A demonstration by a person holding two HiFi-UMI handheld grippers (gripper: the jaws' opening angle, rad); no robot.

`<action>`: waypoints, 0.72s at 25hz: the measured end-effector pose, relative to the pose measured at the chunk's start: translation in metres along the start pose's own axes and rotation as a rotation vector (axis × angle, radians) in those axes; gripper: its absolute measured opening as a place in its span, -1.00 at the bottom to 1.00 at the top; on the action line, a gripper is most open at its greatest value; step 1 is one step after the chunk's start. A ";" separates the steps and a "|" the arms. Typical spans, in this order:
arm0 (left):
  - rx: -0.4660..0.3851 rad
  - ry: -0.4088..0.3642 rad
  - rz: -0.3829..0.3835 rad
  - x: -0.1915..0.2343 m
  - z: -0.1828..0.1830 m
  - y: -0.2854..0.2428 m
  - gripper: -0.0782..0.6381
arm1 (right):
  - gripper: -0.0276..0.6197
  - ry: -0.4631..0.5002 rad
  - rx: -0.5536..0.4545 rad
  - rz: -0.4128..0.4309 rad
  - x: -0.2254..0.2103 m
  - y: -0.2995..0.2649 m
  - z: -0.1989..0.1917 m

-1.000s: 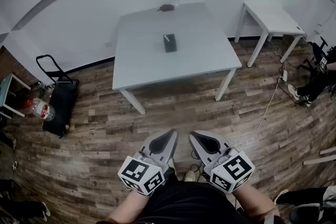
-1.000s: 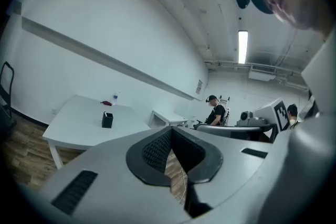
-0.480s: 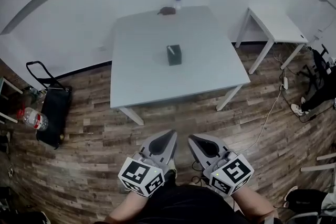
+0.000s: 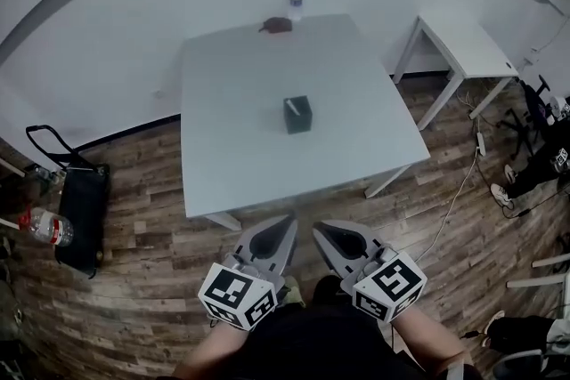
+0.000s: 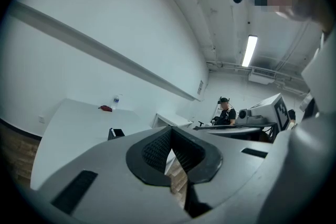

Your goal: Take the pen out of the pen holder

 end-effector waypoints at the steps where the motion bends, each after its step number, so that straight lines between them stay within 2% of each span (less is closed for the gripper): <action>1: 0.002 0.001 -0.005 0.003 0.002 -0.004 -0.77 | -0.87 0.005 0.005 -0.004 -0.006 -0.005 0.001; 6: 0.019 0.005 -0.007 0.019 0.007 -0.029 -0.77 | -0.87 0.038 0.018 -0.025 -0.047 -0.027 -0.001; 11: 0.023 0.014 0.038 0.046 0.022 -0.066 -0.77 | -0.87 0.083 0.067 -0.011 -0.113 -0.072 -0.004; 15: 0.020 0.030 0.074 0.068 0.039 -0.100 -0.77 | -0.84 0.126 0.147 0.011 -0.173 -0.119 -0.012; 18: 0.028 0.044 0.115 0.082 0.049 -0.124 -0.77 | -0.68 0.155 0.229 0.044 -0.212 -0.155 -0.022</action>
Point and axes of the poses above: the fingertips, and each gripper's own axes: y backward along the fingers, x to its left, z out of its top, the point moved 9 cm from there along y, backward along the fingers, and after that the axes turned 10 degrees about y, right-handed, at the moved point
